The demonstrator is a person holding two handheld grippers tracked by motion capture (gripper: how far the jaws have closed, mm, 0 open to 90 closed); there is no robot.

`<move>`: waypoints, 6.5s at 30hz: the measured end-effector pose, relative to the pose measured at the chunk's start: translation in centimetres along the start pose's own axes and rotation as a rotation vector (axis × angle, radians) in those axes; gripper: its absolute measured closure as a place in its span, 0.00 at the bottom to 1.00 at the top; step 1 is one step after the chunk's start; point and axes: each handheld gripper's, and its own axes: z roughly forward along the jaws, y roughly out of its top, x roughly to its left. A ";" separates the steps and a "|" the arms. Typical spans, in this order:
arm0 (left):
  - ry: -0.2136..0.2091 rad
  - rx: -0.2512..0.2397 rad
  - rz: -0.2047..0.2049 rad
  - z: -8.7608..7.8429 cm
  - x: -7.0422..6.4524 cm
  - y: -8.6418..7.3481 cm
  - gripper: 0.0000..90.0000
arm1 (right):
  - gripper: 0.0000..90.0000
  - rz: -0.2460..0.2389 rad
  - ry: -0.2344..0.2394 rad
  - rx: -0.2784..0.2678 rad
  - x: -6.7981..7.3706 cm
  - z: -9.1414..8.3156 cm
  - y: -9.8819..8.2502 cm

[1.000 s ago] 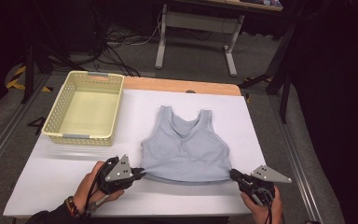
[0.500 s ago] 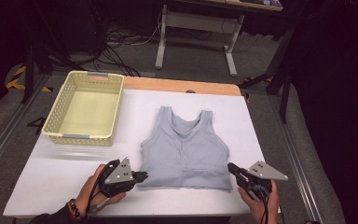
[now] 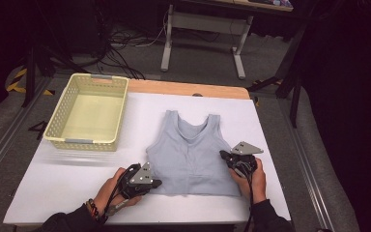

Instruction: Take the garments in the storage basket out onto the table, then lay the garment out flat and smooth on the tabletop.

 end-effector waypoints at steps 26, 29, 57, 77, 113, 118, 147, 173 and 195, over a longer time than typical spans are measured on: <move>0.031 -0.007 0.036 -0.1 -0.5 -0.3 1.00 | 1.00 0.062 -0.162 0.061 -3.0 -0.4 -2.3; 0.033 -0.006 0.034 -0.1 -0.5 -0.3 1.00 | 1.00 0.120 -0.141 0.058 -3.9 -0.8 -3.0; 0.040 -0.014 0.050 -0.2 -0.6 -0.5 0.99 | 1.00 0.133 -0.190 -0.089 -3.8 -1.8 -3.2; 0.095 -0.044 0.017 -2.0 0.0 -1.2 1.00 | 1.00 0.059 -0.098 -0.278 -0.7 -2.1 3.6; 0.053 -0.013 0.026 -0.8 -0.7 -1.1 1.00 | 1.00 0.002 -0.152 0.177 -5.3 11.2 9.2; 0.064 -0.010 0.035 -0.8 -0.9 -1.1 1.00 | 0.99 0.046 -0.107 0.104 -4.9 9.4 8.9; 0.060 -0.016 0.037 -0.8 -0.8 -1.1 1.00 | 0.97 -0.051 -0.025 -0.047 -1.5 -0.6 2.8; 0.064 -0.016 0.037 -0.9 -0.8 -1.1 1.00 | 0.95 -0.040 -0.064 0.028 -0.4 -2.0 -1.6; 0.224 -0.137 -0.027 -5.5 1.0 -1.2 0.94 | 0.66 -0.019 -0.035 -0.193 1.3 -4.6 -0.1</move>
